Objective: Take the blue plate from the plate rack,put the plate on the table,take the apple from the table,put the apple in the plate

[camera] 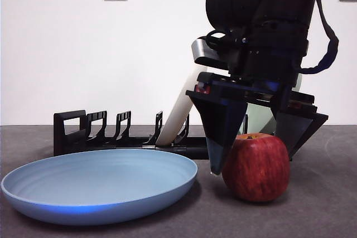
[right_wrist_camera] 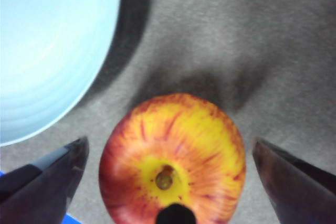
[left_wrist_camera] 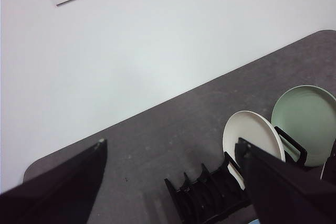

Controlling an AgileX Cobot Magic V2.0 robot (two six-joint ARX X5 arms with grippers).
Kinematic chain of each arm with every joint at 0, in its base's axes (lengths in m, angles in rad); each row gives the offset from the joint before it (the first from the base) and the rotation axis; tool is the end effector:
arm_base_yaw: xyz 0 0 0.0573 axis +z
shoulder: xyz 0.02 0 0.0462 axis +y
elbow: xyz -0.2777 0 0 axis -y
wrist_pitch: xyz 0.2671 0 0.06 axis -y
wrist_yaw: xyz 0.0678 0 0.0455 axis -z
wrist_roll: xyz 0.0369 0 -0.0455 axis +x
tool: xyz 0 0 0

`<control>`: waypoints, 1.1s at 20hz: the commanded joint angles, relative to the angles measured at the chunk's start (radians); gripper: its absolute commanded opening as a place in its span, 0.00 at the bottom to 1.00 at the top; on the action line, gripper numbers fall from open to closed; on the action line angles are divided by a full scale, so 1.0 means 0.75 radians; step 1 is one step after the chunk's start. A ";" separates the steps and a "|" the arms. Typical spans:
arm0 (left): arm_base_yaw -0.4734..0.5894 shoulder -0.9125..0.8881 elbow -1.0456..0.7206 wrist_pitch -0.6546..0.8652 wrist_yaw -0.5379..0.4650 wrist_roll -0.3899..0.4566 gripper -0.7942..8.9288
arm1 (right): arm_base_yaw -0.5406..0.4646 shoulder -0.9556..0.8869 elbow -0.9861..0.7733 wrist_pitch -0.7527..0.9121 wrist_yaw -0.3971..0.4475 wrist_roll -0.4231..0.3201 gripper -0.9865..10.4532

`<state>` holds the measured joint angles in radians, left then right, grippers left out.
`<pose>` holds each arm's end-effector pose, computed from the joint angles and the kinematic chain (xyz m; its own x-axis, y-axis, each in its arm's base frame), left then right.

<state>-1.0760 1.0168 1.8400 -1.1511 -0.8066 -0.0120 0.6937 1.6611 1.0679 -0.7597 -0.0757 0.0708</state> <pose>0.0709 -0.0752 0.5463 0.9464 -0.2337 -0.2228 0.2826 0.9334 0.2211 0.2463 0.2085 0.1784 0.1174 0.1960 -0.9736 -0.5954 0.7985 0.0889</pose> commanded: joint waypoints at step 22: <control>0.004 -0.004 -0.003 -0.062 -0.074 -0.019 0.50 | 0.303 0.104 0.420 0.150 -0.069 0.030 0.08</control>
<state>-1.0760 1.0161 1.8400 -1.2011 -0.8577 -0.0193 0.9215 1.7153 1.3865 -0.6487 -0.1299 0.0891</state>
